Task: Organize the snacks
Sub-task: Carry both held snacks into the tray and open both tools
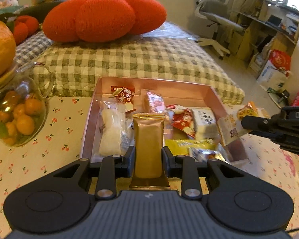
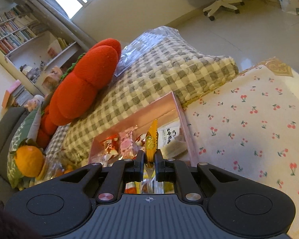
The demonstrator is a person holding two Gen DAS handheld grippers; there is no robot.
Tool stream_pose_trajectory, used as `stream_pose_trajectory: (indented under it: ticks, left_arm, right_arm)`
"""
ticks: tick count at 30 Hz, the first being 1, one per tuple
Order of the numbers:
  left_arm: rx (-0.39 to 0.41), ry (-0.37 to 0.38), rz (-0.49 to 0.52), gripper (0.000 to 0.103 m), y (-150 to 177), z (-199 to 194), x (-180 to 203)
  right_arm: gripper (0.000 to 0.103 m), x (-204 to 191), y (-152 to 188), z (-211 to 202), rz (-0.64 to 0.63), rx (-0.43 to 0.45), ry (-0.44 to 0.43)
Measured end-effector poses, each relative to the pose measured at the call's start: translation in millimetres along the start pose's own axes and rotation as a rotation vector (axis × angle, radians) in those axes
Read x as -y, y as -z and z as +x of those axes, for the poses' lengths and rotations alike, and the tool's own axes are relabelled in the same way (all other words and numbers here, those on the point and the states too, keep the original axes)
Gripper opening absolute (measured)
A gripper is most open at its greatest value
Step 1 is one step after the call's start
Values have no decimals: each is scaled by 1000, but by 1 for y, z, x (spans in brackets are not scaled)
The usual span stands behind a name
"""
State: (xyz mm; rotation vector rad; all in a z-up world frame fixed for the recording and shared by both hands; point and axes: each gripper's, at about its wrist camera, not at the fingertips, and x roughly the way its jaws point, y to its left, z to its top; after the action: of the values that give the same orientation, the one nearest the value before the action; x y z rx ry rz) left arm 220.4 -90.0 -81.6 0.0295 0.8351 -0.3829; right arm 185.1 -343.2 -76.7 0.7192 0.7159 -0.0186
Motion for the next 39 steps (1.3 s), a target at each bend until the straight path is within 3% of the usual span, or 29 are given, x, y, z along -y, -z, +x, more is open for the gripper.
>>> stream_pose_trajectory:
  ticks: [10,21,26,30,32,39]
  left_arm:
    - [1,-50,-3,26,-25,34,-4]
    - [23,-79,13,26,-31,52,-3]
    - [39,-84,27,32,-30,50,-2]
    - [33,-77,40,46,-30,48,0]
    - [33,-71,45,55,-29,45,2]
    - [27,-54,69,79,-26,24,12]
  right_arm:
    - [10,2,-23,44,4,-16,4]
    - [10,0,-35,74,18,-47,-12]
    - [18,-7,-35,75,-42,-33,36]
    - [40,-10,-36,68,-73,-18,69]
    - [59,-11,-36,62,-76,-7,71]
    - [75,-17,-35,36,-90,-4,72]
